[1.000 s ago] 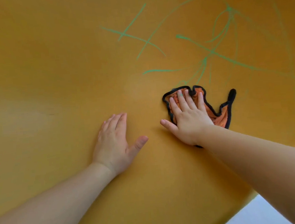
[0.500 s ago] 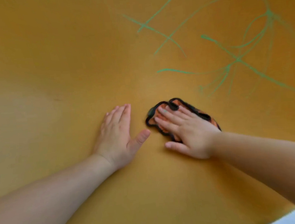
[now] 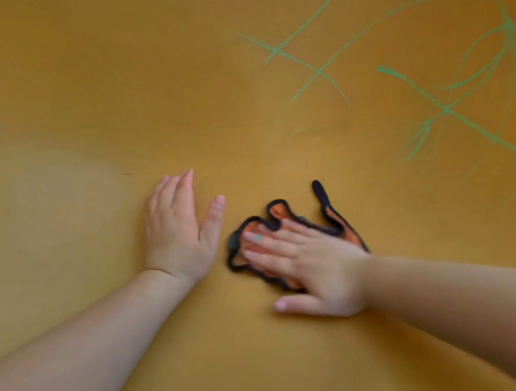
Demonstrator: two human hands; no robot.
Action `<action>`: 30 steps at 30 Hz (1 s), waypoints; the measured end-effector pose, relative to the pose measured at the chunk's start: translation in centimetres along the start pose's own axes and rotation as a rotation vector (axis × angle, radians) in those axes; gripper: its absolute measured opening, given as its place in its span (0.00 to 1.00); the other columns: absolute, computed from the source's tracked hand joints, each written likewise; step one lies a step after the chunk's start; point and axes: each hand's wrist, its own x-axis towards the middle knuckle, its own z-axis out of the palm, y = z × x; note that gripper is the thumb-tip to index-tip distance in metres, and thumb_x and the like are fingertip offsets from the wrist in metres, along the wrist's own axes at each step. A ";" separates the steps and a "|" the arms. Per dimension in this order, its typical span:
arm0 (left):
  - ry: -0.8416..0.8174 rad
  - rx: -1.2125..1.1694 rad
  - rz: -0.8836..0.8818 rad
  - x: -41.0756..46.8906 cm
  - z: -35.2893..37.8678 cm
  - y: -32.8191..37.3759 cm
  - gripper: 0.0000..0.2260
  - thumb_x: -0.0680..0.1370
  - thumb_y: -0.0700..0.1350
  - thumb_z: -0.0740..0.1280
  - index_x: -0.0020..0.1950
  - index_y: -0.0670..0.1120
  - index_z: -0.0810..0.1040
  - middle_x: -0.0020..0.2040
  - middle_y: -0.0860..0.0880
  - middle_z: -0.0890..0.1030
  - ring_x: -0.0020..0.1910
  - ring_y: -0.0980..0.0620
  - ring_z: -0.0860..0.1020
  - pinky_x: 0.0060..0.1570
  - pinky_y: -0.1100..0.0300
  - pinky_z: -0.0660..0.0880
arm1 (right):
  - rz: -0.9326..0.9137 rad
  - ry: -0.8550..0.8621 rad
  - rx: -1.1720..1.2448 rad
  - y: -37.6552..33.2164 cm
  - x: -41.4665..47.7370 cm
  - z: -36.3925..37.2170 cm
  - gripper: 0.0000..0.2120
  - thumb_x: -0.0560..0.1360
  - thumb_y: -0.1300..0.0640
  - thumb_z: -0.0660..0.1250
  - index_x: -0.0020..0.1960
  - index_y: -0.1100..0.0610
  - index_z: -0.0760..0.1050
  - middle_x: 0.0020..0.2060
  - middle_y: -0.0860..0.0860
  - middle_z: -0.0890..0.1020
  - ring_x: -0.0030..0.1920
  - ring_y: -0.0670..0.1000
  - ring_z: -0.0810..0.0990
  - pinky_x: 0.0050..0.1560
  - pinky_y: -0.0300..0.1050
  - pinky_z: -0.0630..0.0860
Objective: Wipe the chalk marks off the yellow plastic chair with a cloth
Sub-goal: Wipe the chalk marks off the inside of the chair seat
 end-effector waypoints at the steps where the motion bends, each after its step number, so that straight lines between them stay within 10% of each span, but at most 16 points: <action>1: -0.032 0.095 0.013 0.6 -0.7 -0.7 0.40 0.80 0.68 0.45 0.73 0.37 0.70 0.70 0.35 0.73 0.73 0.34 0.67 0.74 0.41 0.61 | 0.041 0.002 -0.036 2.4 -1.0 -0.3 0.41 0.78 0.26 0.42 0.84 0.47 0.44 0.83 0.48 0.41 0.83 0.51 0.41 0.80 0.53 0.36; 9: -0.155 0.414 0.090 2.2 -1.9 -2.0 0.35 0.76 0.61 0.50 0.75 0.39 0.68 0.75 0.38 0.69 0.76 0.37 0.63 0.76 0.38 0.55 | 0.738 0.342 -0.070 9.2 7.5 -3.3 0.42 0.78 0.26 0.39 0.83 0.50 0.38 0.82 0.53 0.34 0.82 0.57 0.36 0.80 0.62 0.36; 17: -0.140 0.368 -0.014 2.4 -2.1 -2.0 0.37 0.77 0.64 0.47 0.78 0.41 0.64 0.79 0.40 0.63 0.80 0.39 0.55 0.77 0.37 0.47 | -0.069 0.052 -0.072 1.6 5.9 -0.9 0.42 0.78 0.26 0.45 0.84 0.48 0.47 0.83 0.48 0.44 0.83 0.56 0.48 0.80 0.61 0.41; 20: -0.162 0.362 0.057 2.3 -2.2 -2.1 0.37 0.78 0.64 0.47 0.78 0.41 0.64 0.79 0.40 0.63 0.80 0.38 0.55 0.77 0.38 0.48 | 0.085 0.196 -0.300 11.3 6.5 -4.5 0.39 0.78 0.27 0.46 0.83 0.47 0.50 0.83 0.50 0.48 0.81 0.59 0.58 0.80 0.64 0.47; 25: -0.184 0.375 0.087 2.4 -2.1 -2.0 0.37 0.79 0.64 0.47 0.78 0.40 0.63 0.79 0.40 0.62 0.80 0.39 0.55 0.78 0.39 0.48 | 0.593 0.493 -0.234 12.6 10.0 -5.5 0.41 0.79 0.27 0.44 0.84 0.49 0.45 0.81 0.52 0.38 0.82 0.61 0.47 0.80 0.64 0.40; 30: -0.194 0.407 0.126 2.3 -2.1 -1.7 0.38 0.79 0.66 0.47 0.79 0.40 0.62 0.79 0.39 0.62 0.80 0.38 0.55 0.77 0.36 0.49 | 0.058 0.152 -0.095 2.2 7.6 -1.0 0.44 0.76 0.23 0.40 0.84 0.47 0.44 0.83 0.49 0.43 0.83 0.59 0.45 0.80 0.64 0.40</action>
